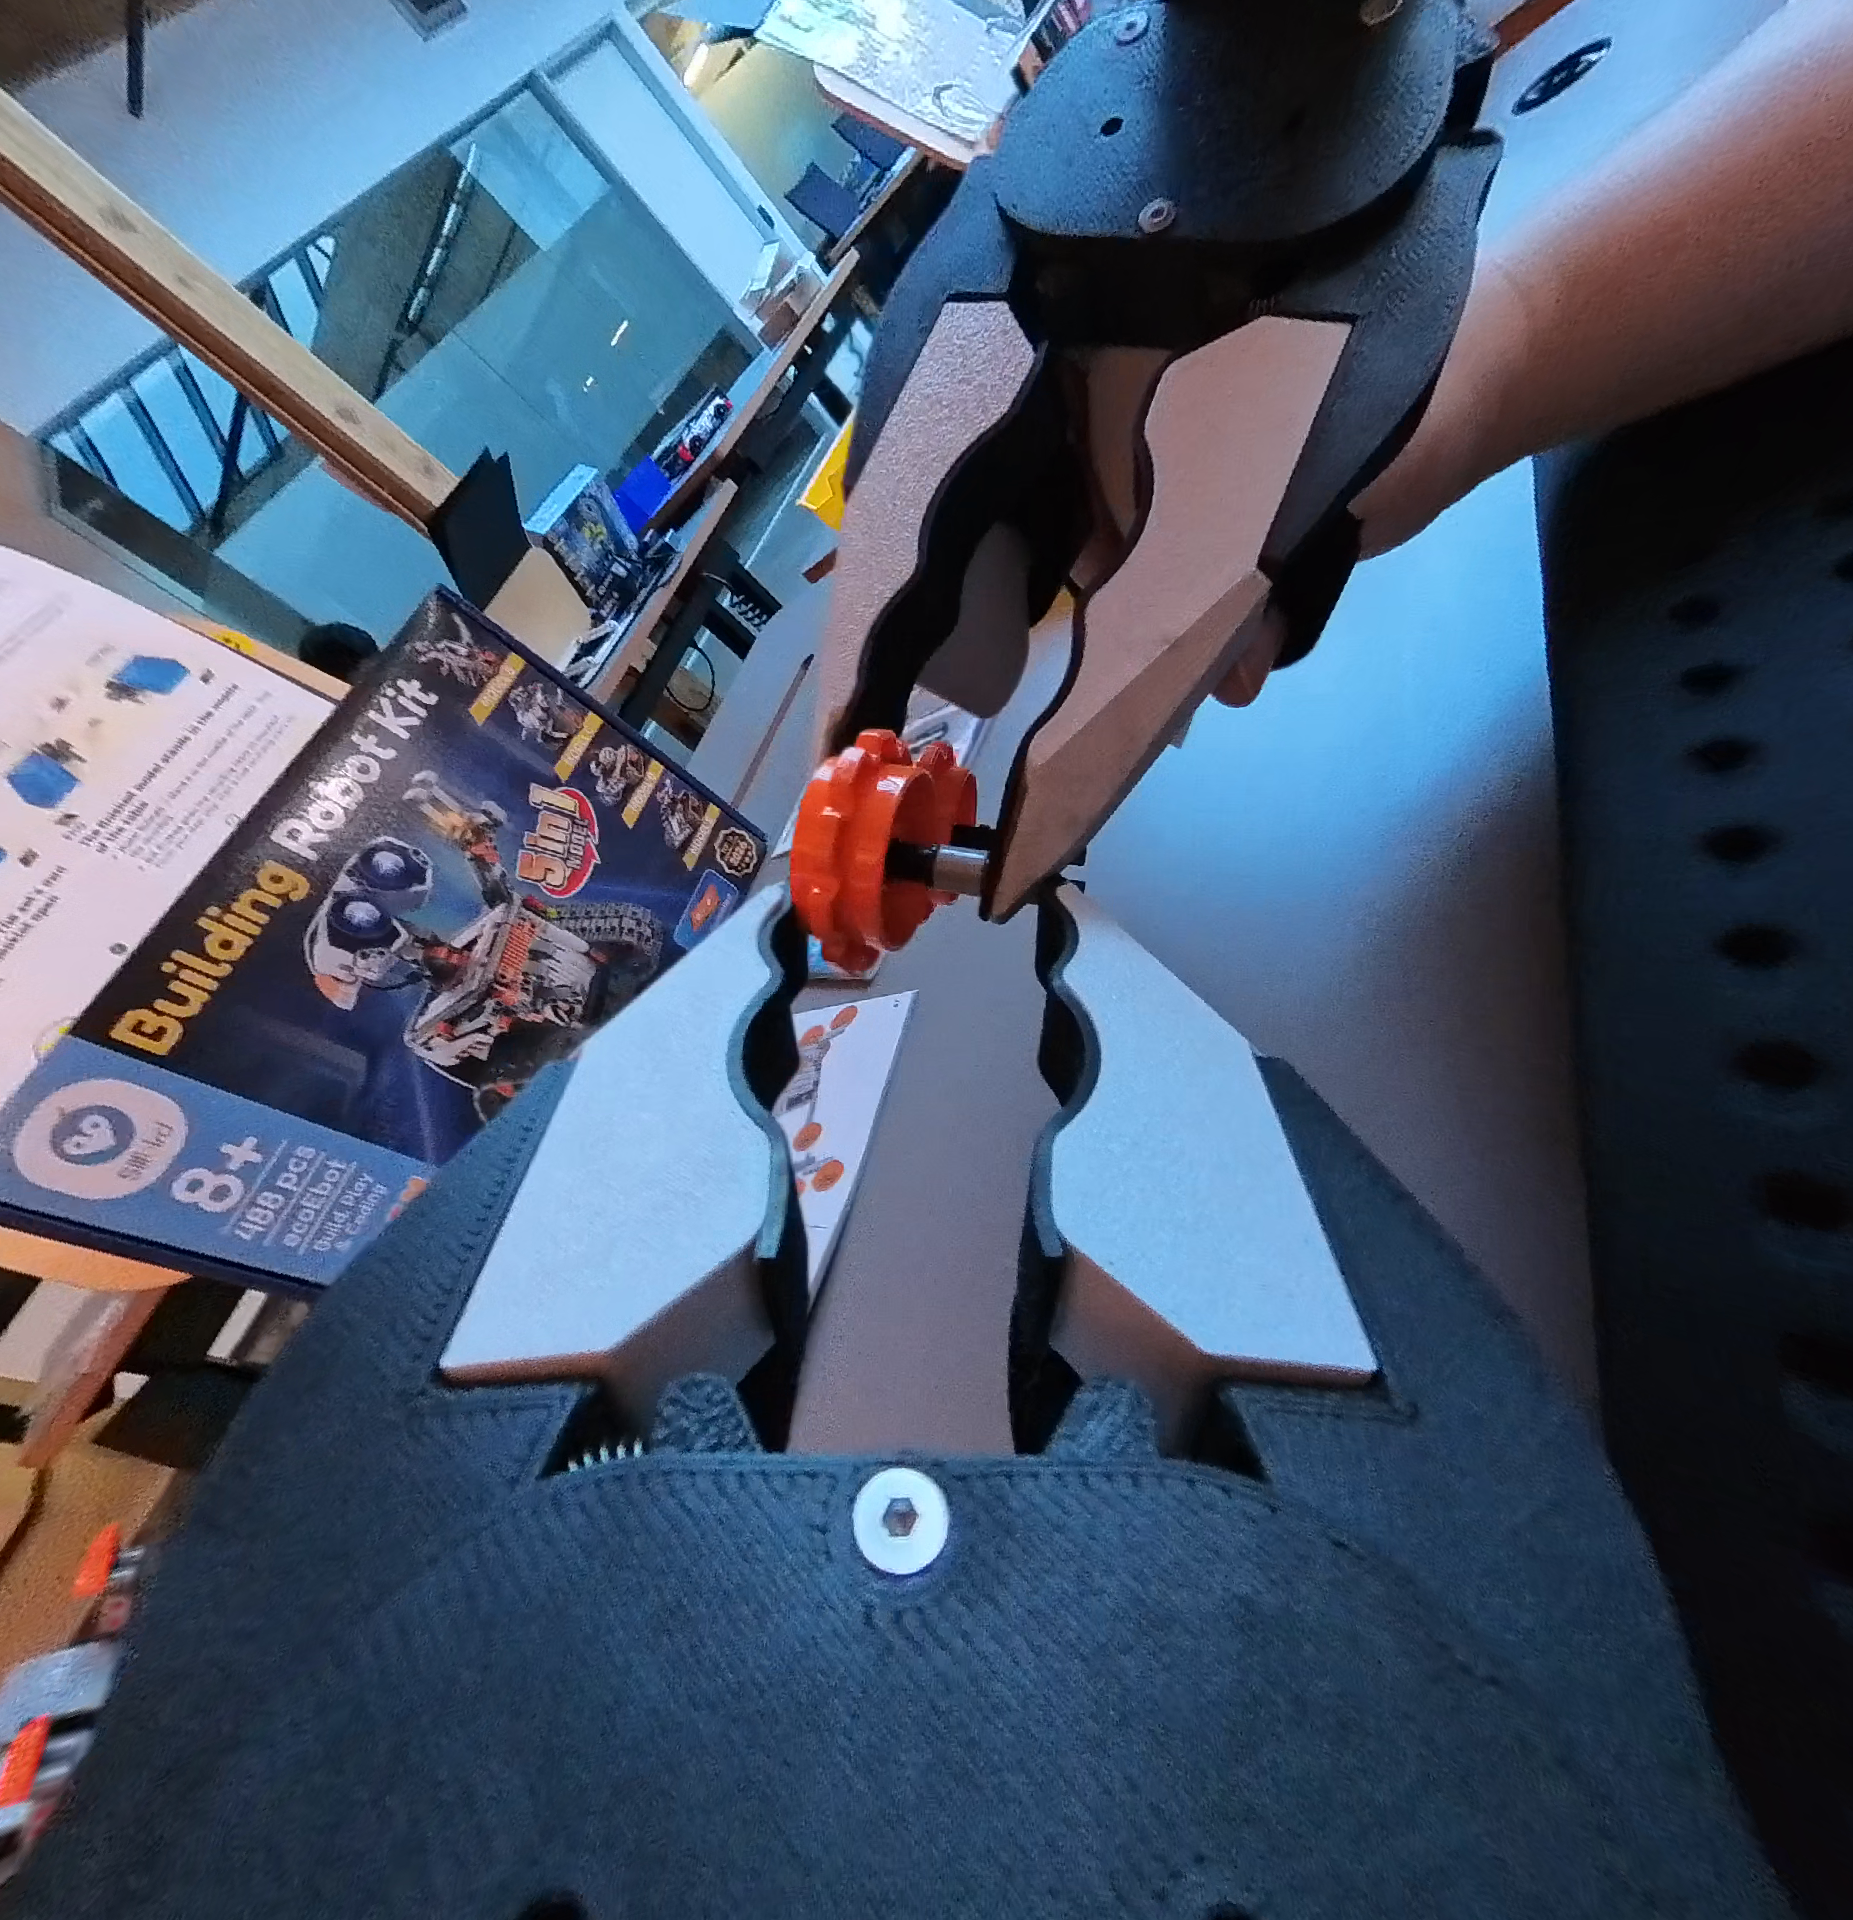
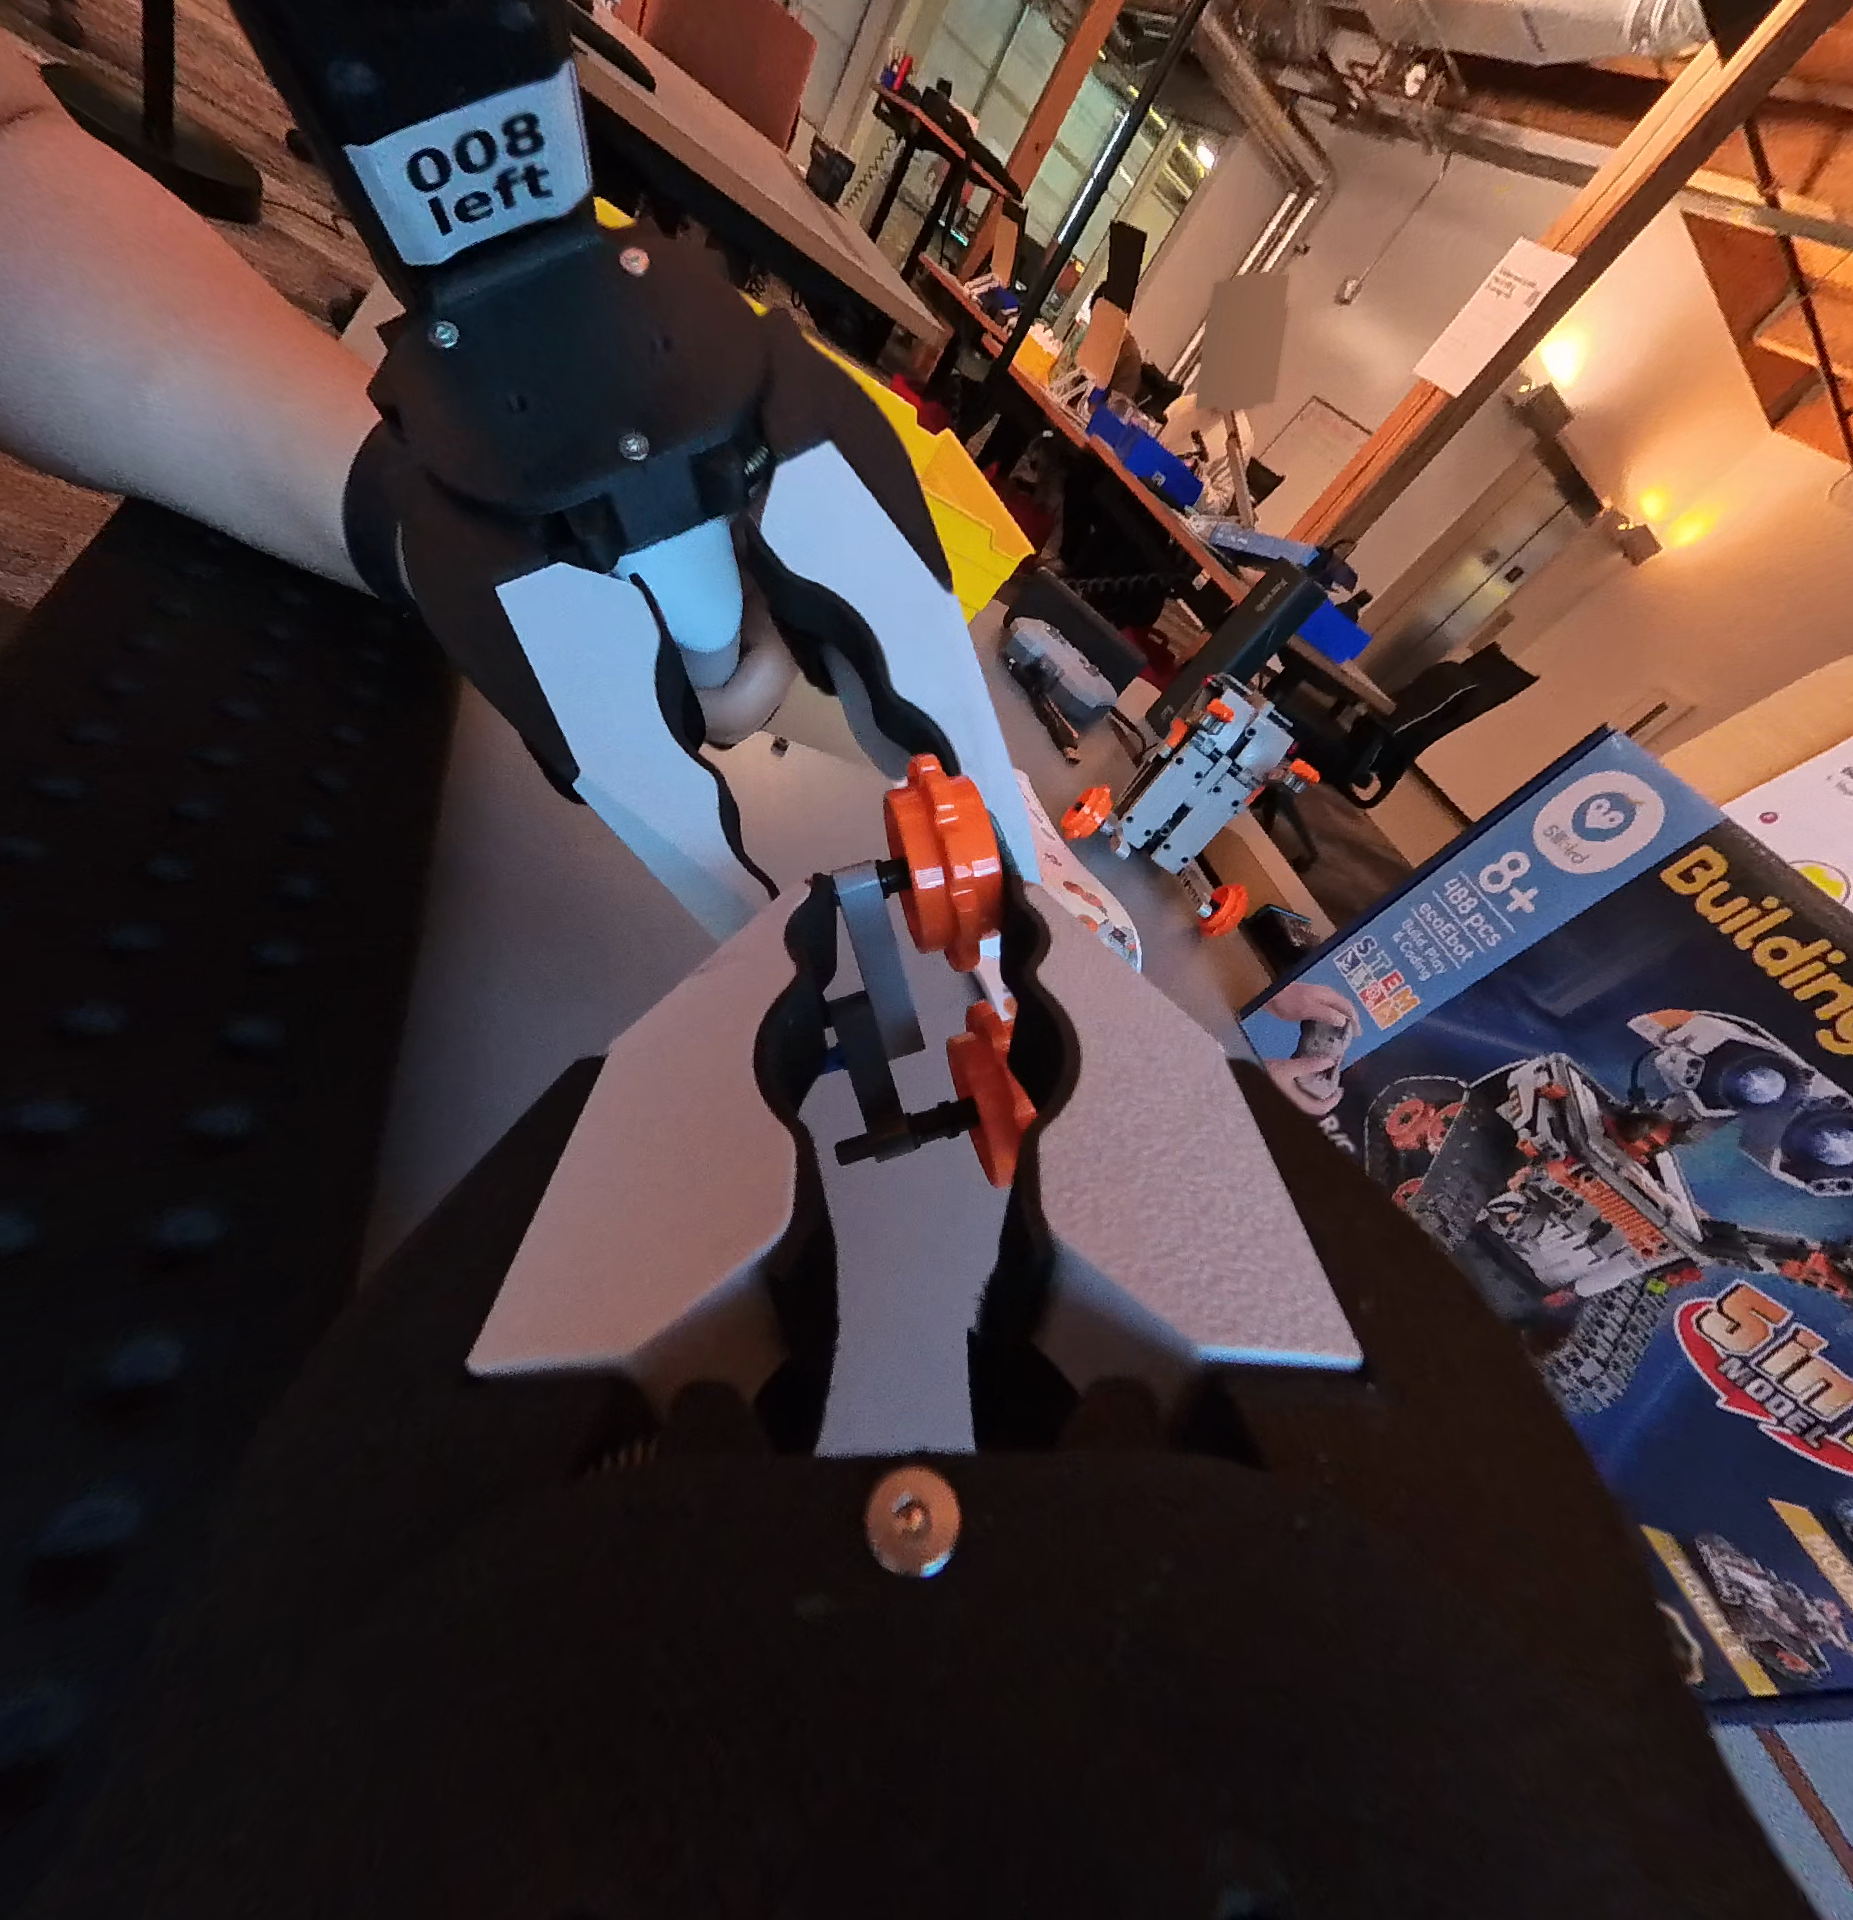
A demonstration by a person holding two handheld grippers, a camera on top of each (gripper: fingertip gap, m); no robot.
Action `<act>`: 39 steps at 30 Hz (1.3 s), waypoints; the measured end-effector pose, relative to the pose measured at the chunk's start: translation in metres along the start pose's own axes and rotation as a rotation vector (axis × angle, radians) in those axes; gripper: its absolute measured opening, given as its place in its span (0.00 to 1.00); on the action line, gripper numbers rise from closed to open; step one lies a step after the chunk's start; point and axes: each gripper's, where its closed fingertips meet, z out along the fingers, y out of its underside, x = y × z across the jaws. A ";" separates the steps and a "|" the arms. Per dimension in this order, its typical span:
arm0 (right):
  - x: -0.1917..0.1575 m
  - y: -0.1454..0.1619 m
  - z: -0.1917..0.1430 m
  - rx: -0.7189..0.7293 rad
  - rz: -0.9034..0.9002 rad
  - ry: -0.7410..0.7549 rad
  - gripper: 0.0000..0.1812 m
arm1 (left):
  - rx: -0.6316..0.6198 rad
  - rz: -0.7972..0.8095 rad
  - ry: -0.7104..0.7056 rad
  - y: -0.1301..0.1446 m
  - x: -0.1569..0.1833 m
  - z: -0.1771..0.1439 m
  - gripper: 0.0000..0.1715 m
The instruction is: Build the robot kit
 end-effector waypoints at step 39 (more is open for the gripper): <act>0.011 0.003 0.006 0.029 0.384 -0.058 0.17 | -0.038 -0.175 -0.061 0.006 -0.011 0.004 0.24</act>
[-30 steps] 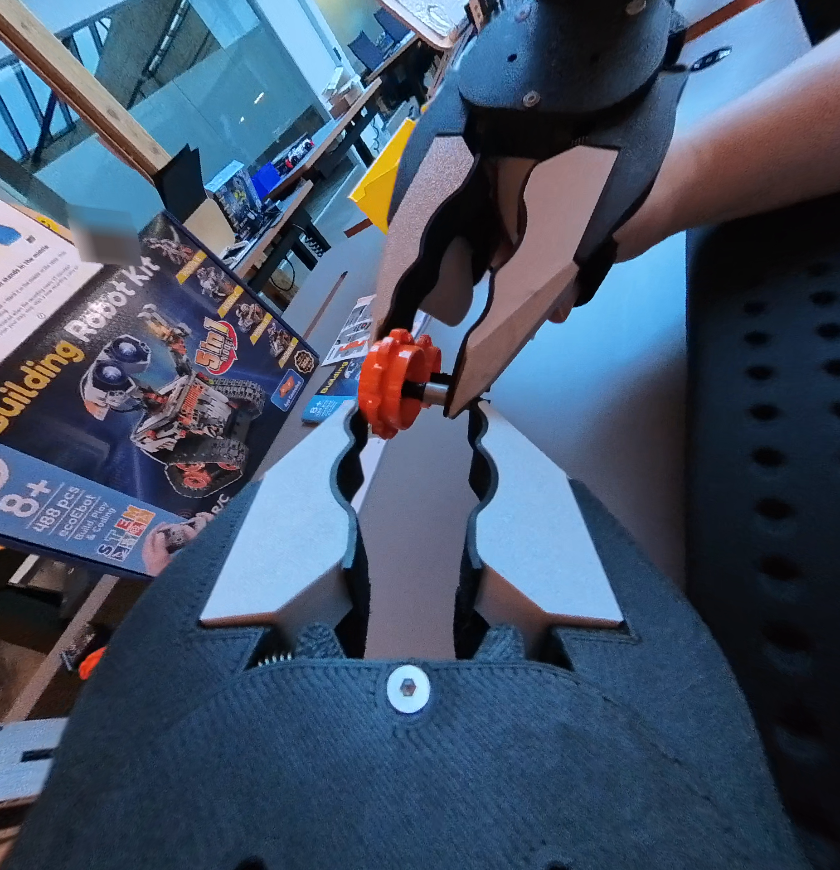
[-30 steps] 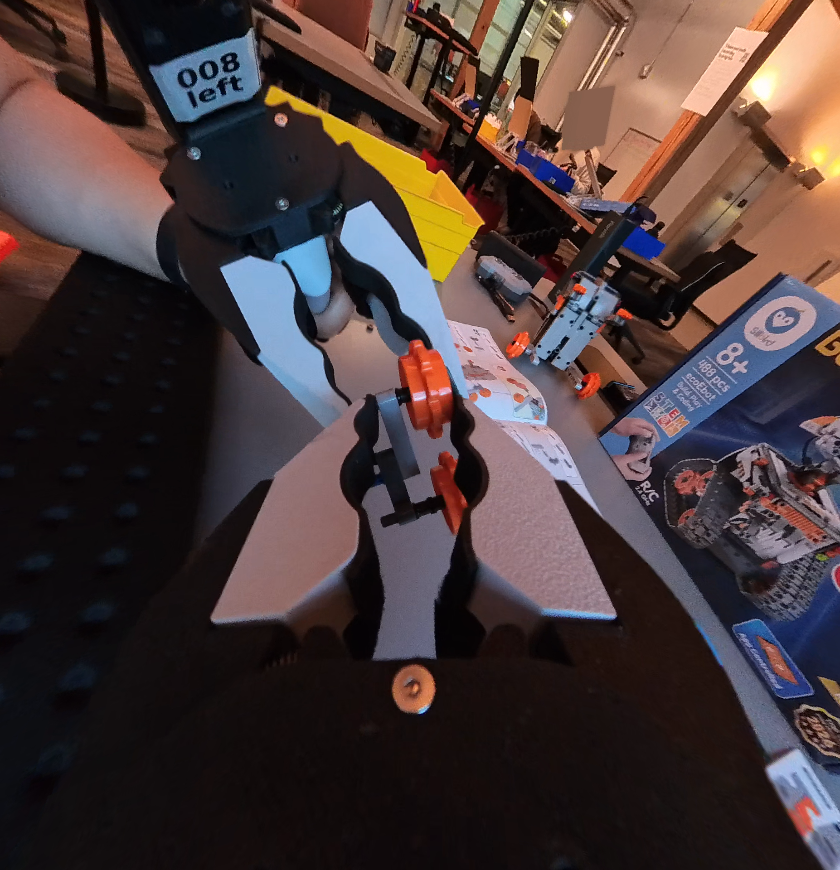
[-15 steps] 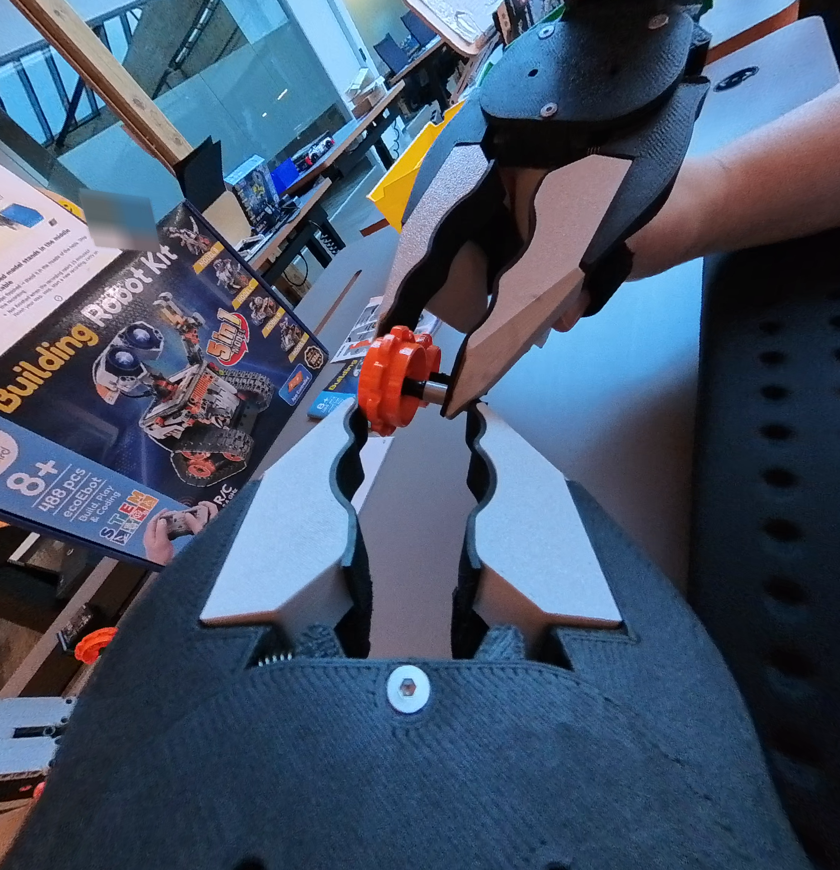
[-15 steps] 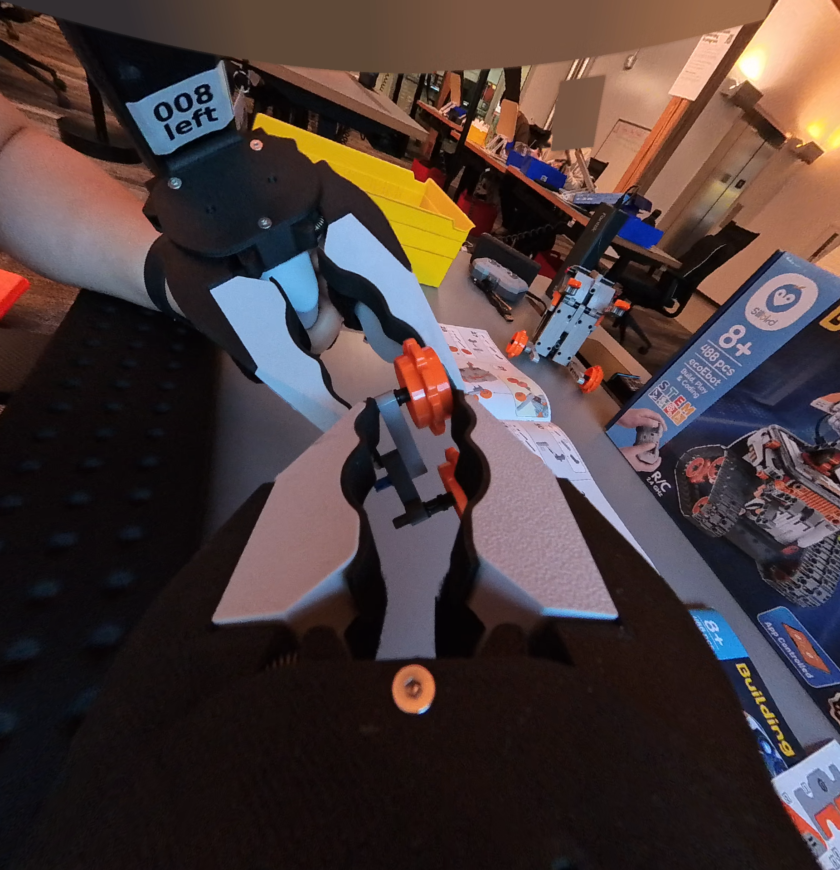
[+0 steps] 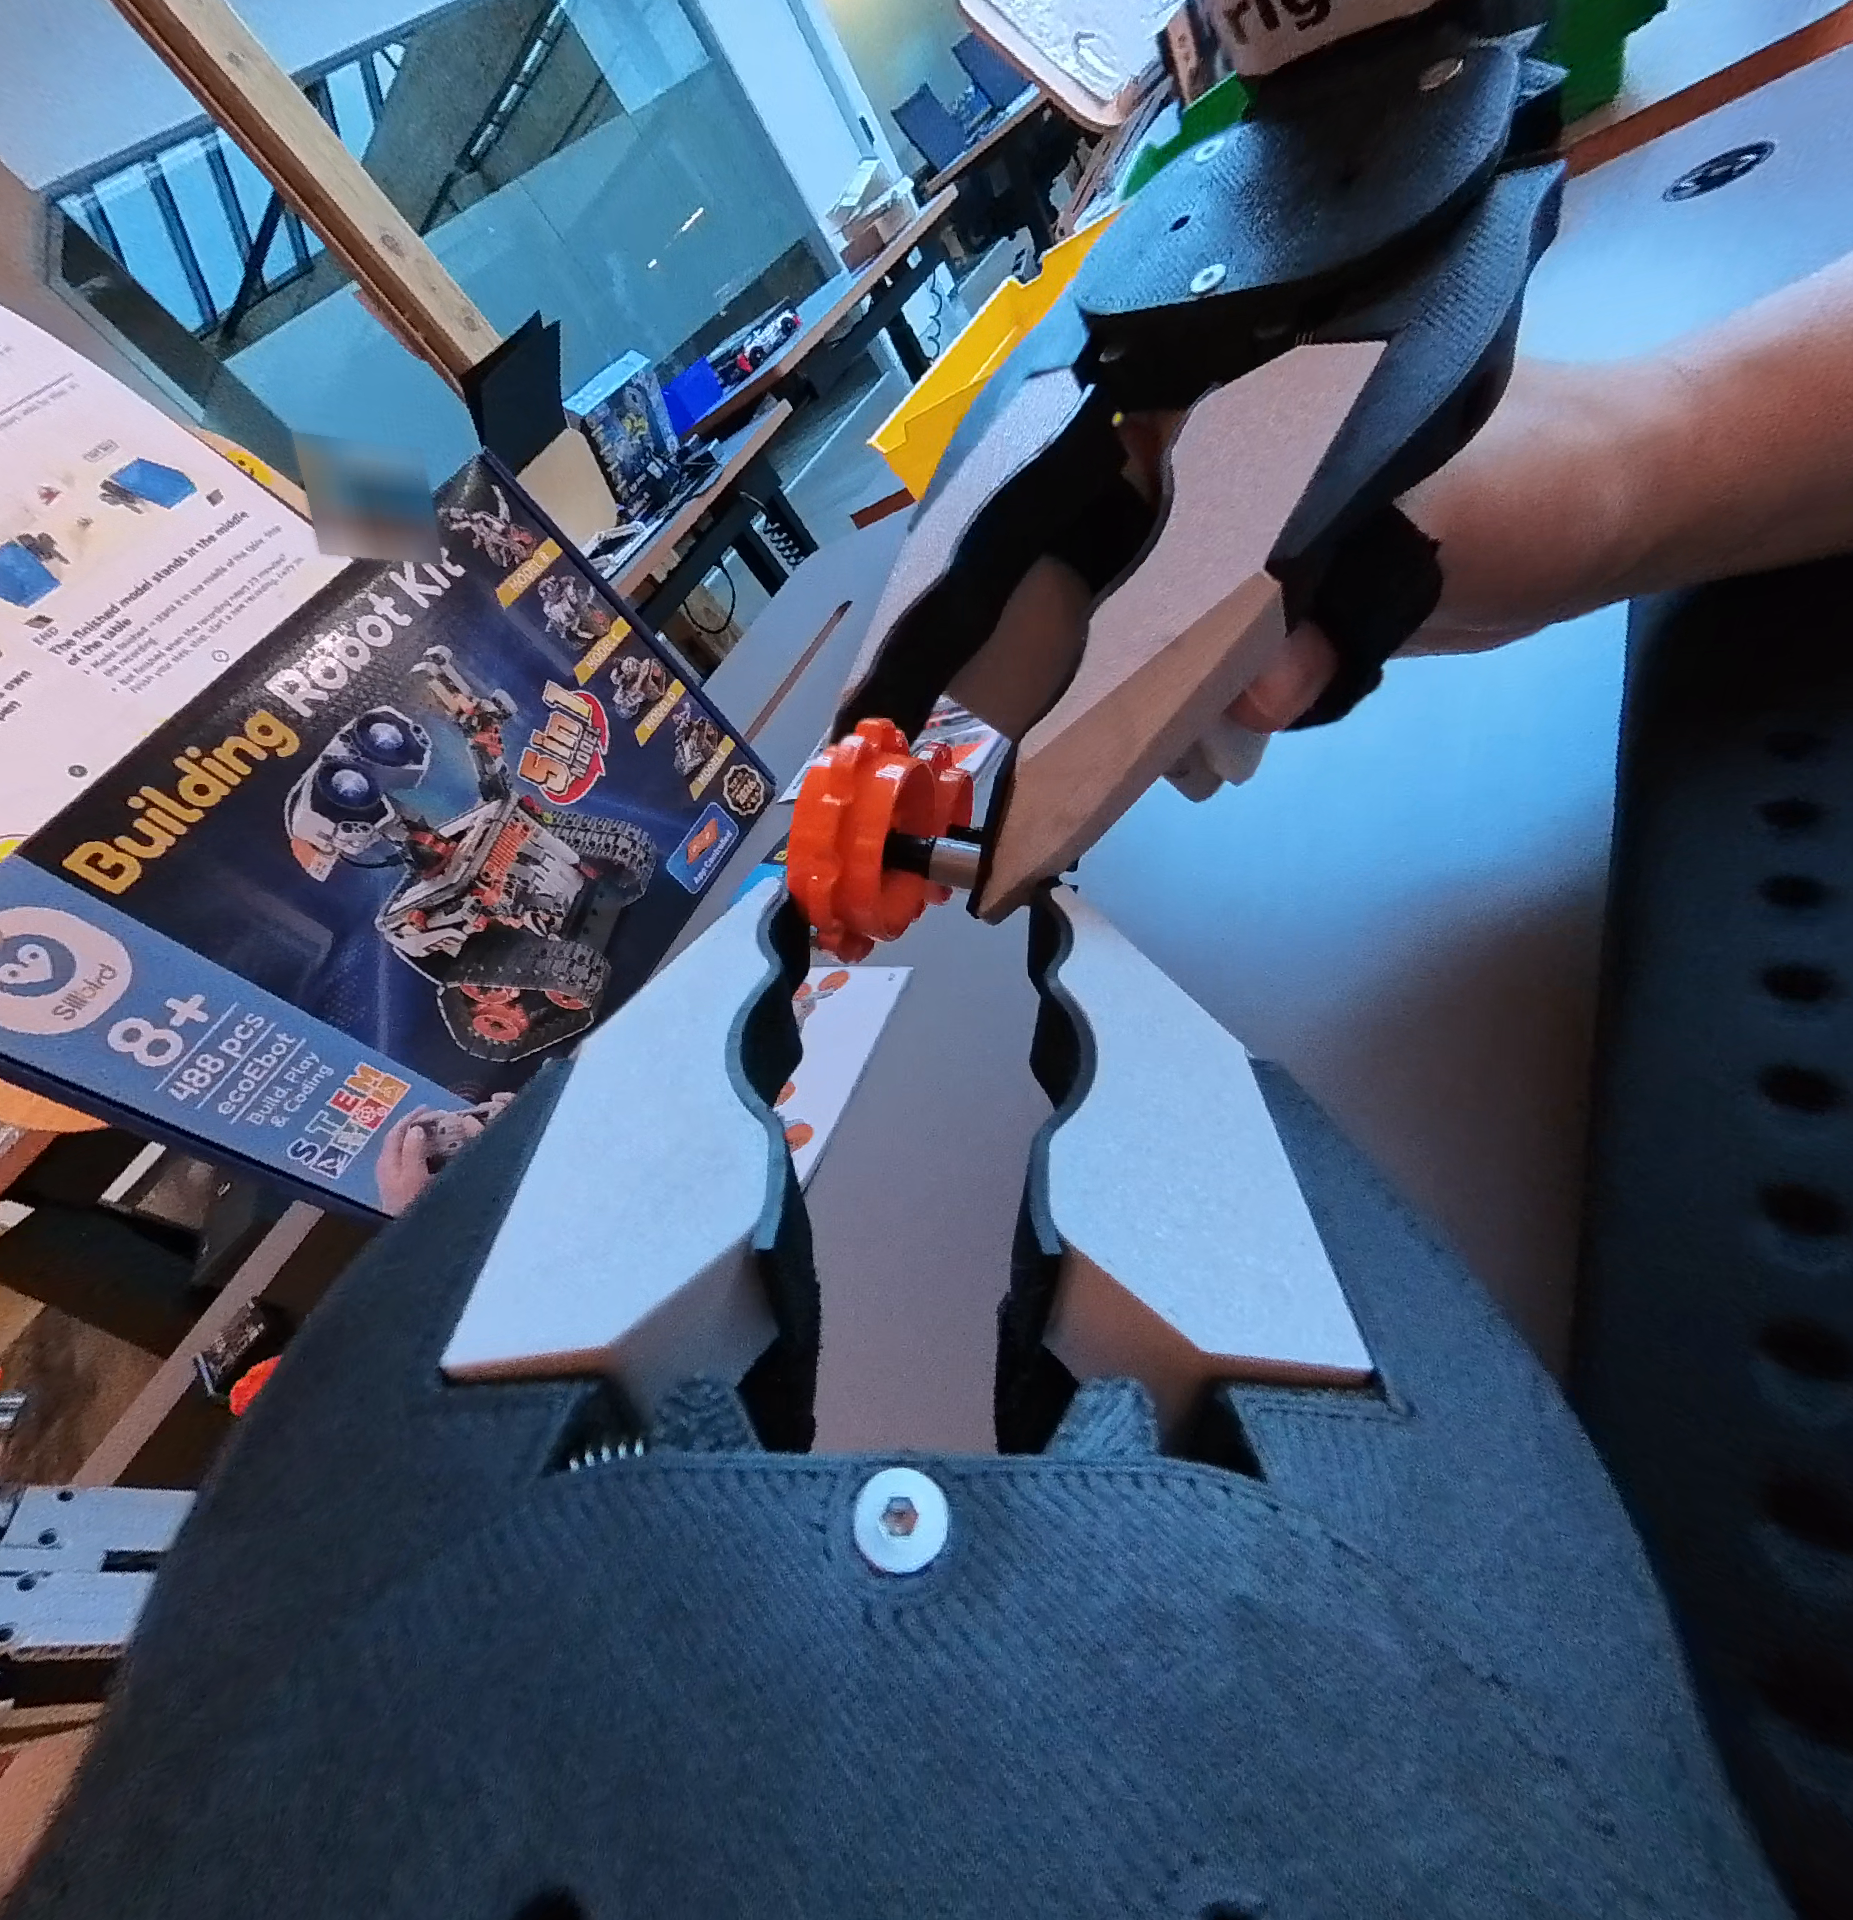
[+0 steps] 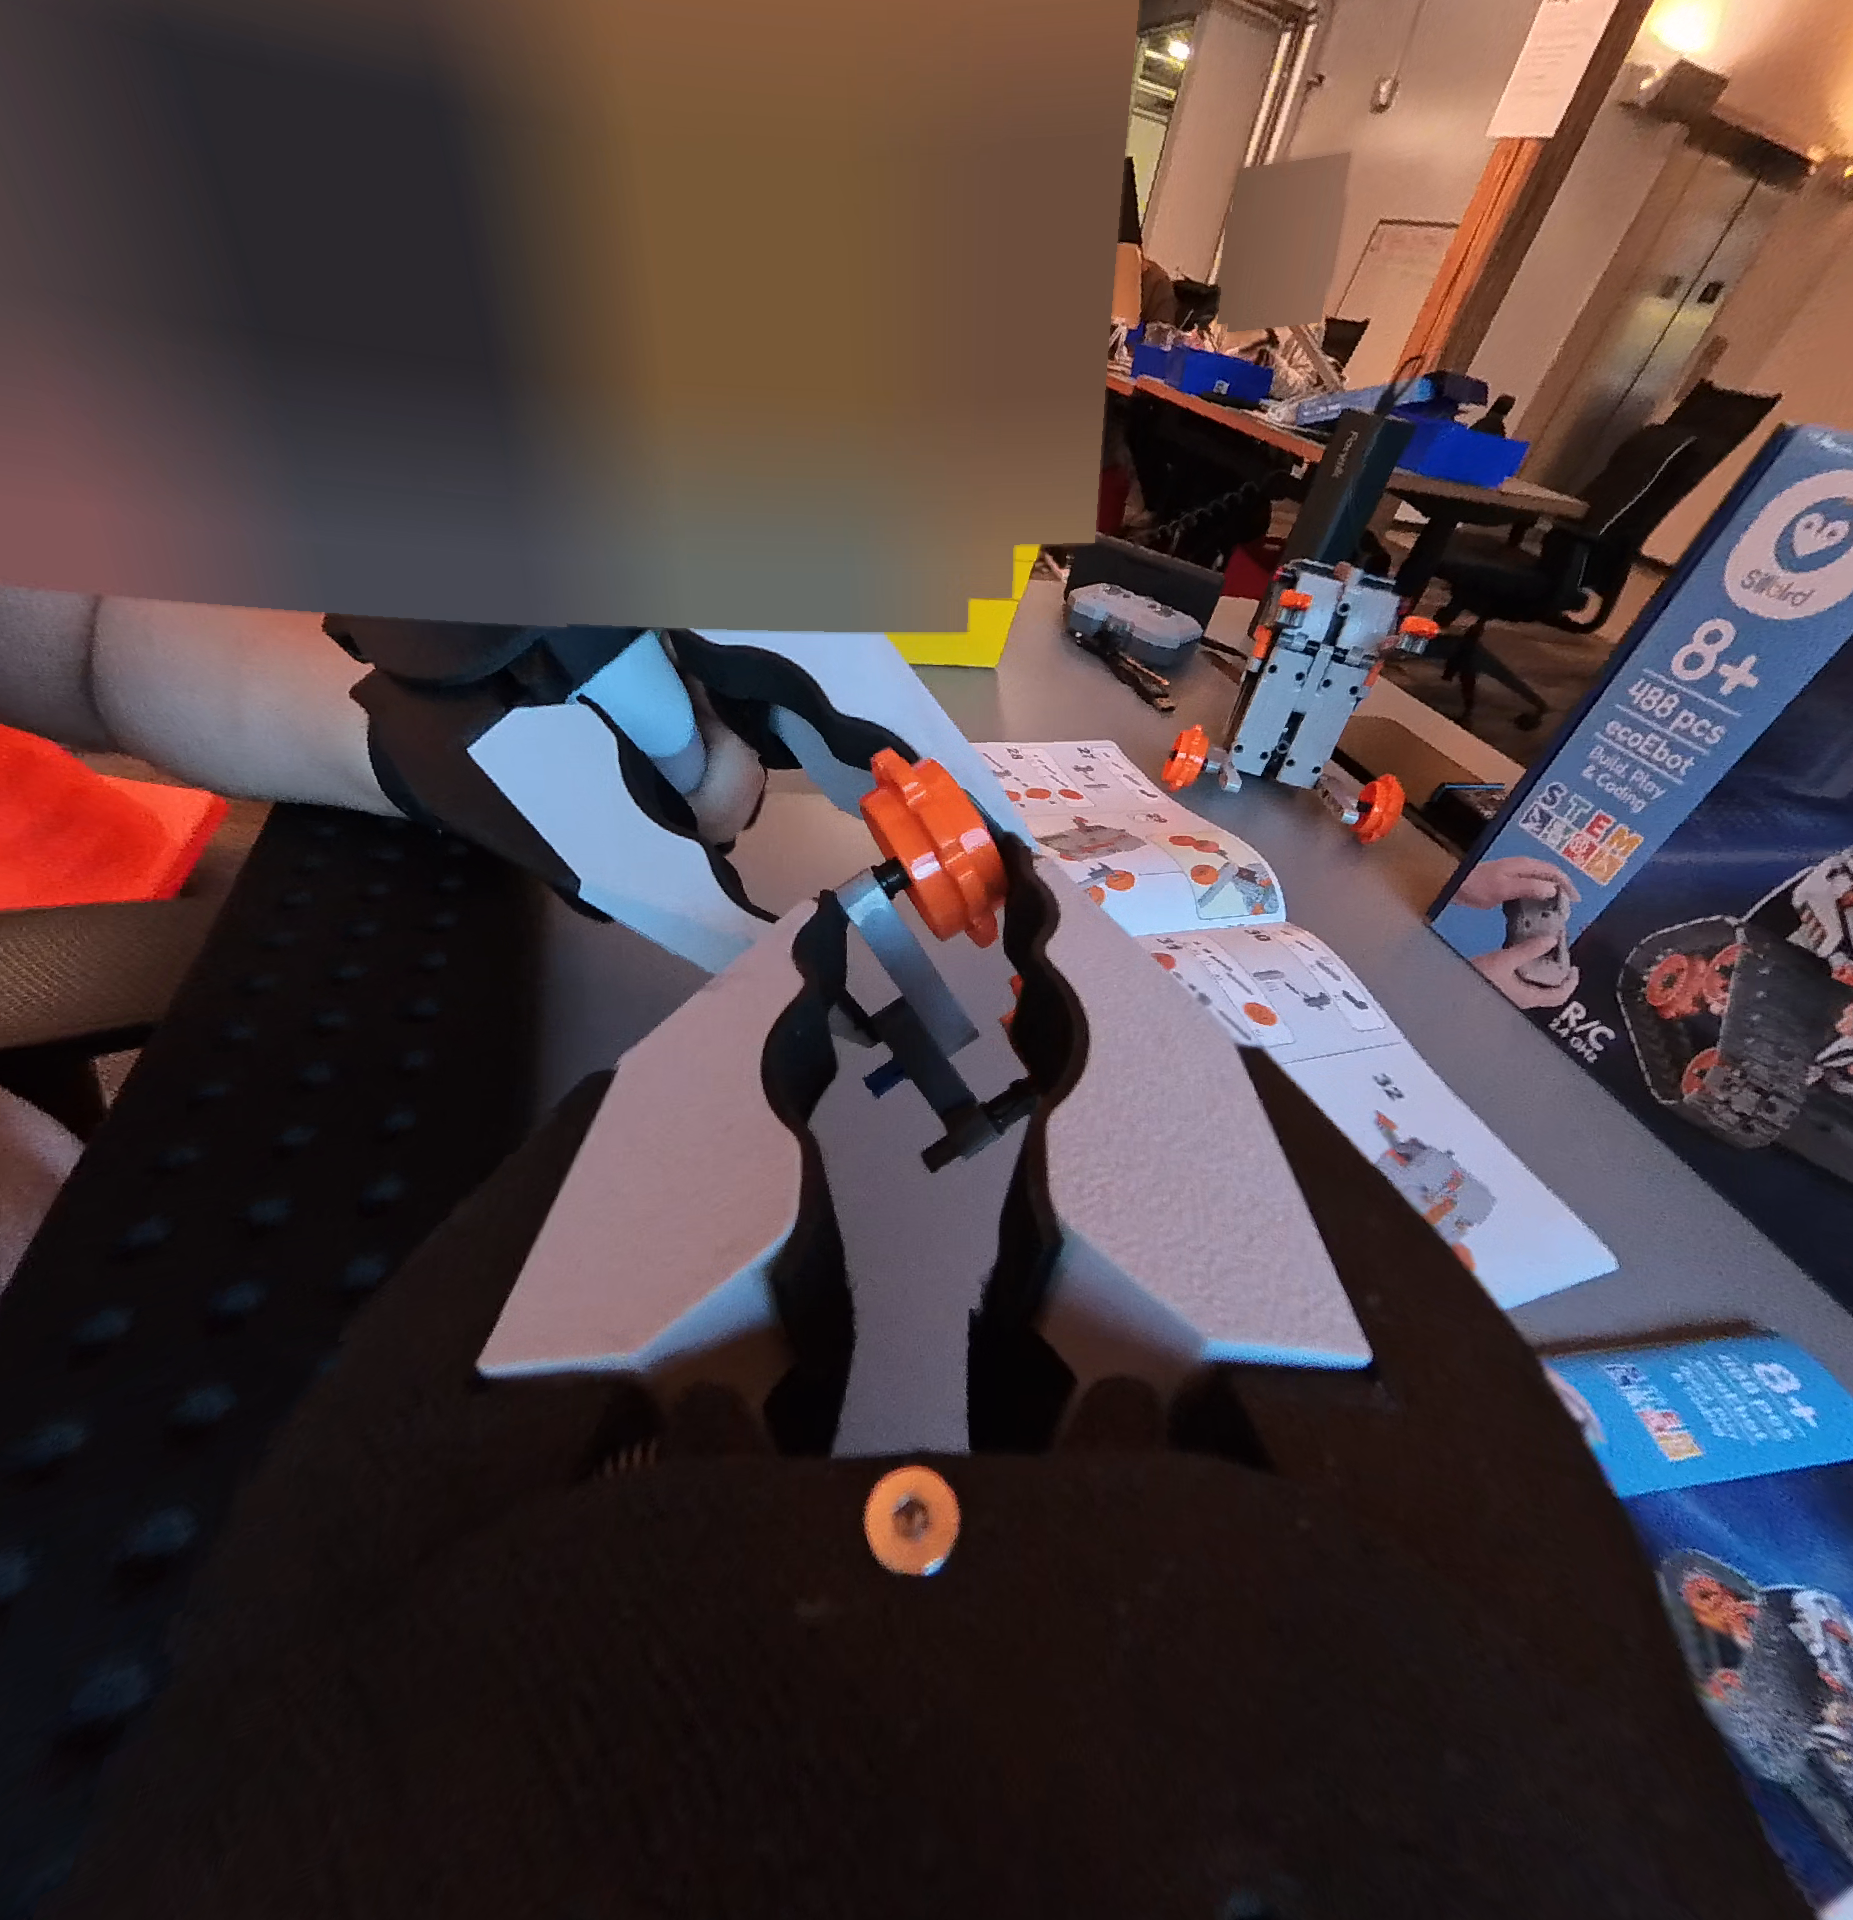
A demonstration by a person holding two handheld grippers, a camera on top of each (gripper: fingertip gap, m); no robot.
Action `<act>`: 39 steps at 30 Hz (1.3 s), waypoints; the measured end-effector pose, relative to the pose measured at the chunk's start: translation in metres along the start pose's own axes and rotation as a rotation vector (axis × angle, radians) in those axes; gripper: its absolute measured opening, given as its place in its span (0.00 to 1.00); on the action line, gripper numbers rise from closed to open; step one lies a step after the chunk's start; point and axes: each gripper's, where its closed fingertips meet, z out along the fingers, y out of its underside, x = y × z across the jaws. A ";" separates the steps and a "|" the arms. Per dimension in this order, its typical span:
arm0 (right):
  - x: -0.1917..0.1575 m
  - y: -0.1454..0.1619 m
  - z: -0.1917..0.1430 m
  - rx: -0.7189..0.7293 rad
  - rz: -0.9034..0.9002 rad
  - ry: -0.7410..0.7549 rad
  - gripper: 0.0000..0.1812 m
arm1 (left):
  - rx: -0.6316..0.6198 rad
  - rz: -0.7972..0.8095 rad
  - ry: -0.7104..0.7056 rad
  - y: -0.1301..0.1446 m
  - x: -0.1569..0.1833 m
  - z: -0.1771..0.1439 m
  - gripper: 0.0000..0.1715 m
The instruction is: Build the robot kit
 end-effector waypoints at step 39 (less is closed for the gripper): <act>-0.001 0.005 -0.003 0.003 -0.311 0.042 0.18 | 0.042 0.064 0.170 0.013 0.010 0.001 0.23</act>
